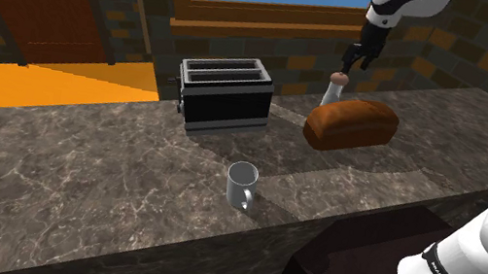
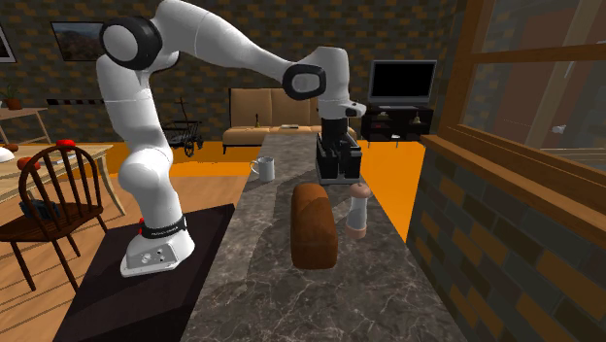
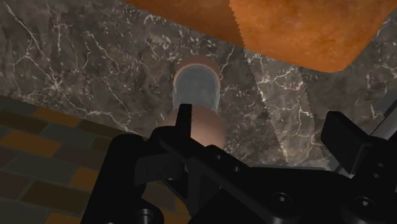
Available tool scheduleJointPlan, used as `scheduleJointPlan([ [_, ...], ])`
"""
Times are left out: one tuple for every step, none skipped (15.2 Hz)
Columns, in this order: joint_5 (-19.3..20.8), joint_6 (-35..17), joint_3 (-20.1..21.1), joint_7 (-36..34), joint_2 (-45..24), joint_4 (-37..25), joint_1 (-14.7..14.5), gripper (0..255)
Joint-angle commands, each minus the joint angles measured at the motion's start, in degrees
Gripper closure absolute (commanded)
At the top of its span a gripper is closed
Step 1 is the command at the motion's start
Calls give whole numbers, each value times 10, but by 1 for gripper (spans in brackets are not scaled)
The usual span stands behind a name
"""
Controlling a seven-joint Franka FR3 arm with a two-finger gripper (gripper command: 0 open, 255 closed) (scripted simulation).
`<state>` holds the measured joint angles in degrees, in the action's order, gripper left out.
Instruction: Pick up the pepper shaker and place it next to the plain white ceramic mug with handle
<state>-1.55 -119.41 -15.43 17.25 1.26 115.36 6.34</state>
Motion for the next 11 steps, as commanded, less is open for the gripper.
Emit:
scheduleJointPlan([
  [-17, -4, -7, 15, -48, -39, 6, 0],
  [-26, -5, -10, 24, -71, -58, 10, 0],
  [-35, -6, -12, 31, -93, -77, 15, 0],
  [-43, -6, -14, 39, -116, -97, 21, 0],
  [-48, -5, -14, 43, -129, -108, 24, 0],
  [-49, -12, -13, 44, -132, -105, 24, 0],
  [-51, -19, -13, 45, -135, -101, 25, 0],
  [-52, -25, -13, 46, -138, -98, 25, 0],
  [-54, -32, -12, 47, -142, -94, 25, 0],
  [-55, -38, -12, 48, -145, -91, 25, 0],
  [-57, -45, -11, 49, -149, -88, 25, 0],
])
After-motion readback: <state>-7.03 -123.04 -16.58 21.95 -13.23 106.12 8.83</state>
